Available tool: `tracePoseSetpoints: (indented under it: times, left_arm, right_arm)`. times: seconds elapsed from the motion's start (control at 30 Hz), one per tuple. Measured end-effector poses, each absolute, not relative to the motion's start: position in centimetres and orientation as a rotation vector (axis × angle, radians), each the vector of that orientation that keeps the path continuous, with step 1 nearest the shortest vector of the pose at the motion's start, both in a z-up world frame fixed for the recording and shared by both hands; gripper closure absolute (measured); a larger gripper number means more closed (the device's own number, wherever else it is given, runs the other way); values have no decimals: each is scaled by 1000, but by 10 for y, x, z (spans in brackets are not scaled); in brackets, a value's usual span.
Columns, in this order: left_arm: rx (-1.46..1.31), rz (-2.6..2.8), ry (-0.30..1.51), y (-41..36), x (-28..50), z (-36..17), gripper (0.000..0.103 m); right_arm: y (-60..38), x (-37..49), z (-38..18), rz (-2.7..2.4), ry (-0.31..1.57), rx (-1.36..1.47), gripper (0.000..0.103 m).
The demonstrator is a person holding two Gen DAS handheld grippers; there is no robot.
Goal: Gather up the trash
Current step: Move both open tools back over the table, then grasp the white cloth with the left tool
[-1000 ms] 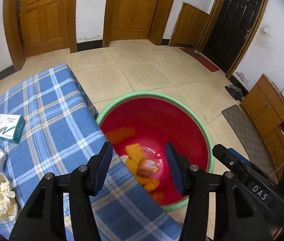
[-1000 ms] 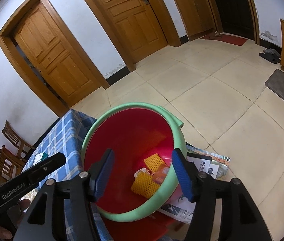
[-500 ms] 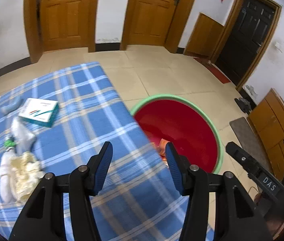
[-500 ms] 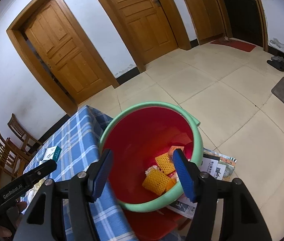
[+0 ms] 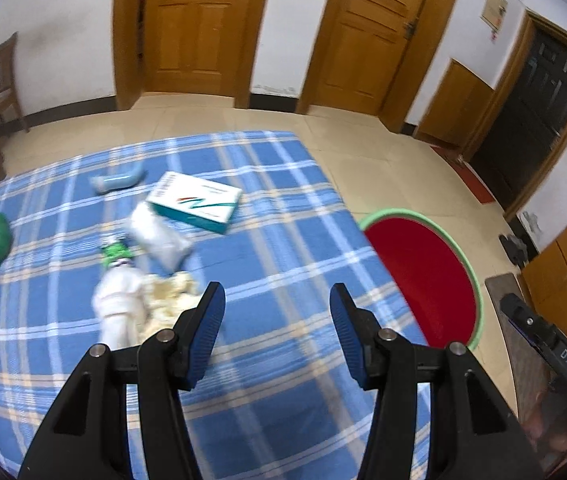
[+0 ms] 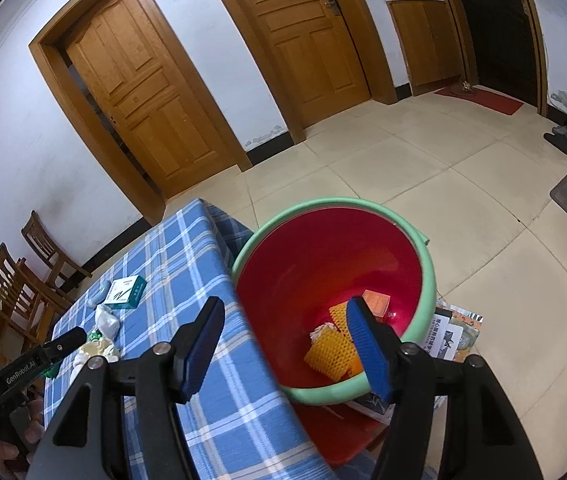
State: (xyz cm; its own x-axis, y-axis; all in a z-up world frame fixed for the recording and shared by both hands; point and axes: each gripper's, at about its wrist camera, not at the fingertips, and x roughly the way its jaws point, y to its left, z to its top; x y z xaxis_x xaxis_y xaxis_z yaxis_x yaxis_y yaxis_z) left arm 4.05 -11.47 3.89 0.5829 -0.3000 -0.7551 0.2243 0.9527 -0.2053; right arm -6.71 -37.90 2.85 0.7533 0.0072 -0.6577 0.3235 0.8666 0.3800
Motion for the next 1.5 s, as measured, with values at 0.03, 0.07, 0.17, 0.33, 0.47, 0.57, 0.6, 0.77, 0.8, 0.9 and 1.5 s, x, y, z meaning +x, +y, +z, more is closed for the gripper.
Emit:
tracePoseSetpoints:
  times: [0.03, 0.07, 0.17, 0.33, 0.47, 0.57, 0.6, 0.77, 0.8, 0.9, 1.5]
  left_arm:
    - [-97, -296, 894, -108, 40, 39, 48]
    - [-101, -287, 891, -104, 39, 40, 48]
    - [-115, -243, 880, -84, 41, 42, 48]
    - [-138, -177, 879, -56, 43, 38, 48]
    - [-155, -120, 896, -36, 46, 30, 48]
    - [-178, -95, 916, -23, 49, 20, 48]
    - [-183, -90, 923, -20, 50, 17, 48]
    - [-199, -79, 959, -13, 55, 1, 48]
    - [-201, -81, 965, -13, 55, -2, 48]
    - [-210, -91, 980, -14, 58, -8, 48]
    - [-314, -191, 968, -8, 54, -10, 82]
  right_arm:
    - [-376, -67, 29, -179, 705, 498, 37]
    - [-374, -66, 29, -176, 706, 494, 36]
    - [-366, -65, 30, -169, 712, 485, 36]
    - [-354, -62, 29, -159, 725, 468, 36]
    - [-346, -57, 28, -150, 738, 454, 36]
    - [-342, -55, 28, -145, 746, 445, 36]
    - [-340, -54, 28, -143, 750, 441, 36]
    - [-333, -51, 24, -137, 765, 429, 36]
    - [-332, -50, 24, -136, 769, 426, 36]
    - [-328, -48, 22, -132, 779, 419, 36]
    - [-305, -36, 20, -77, 812, 391, 36]
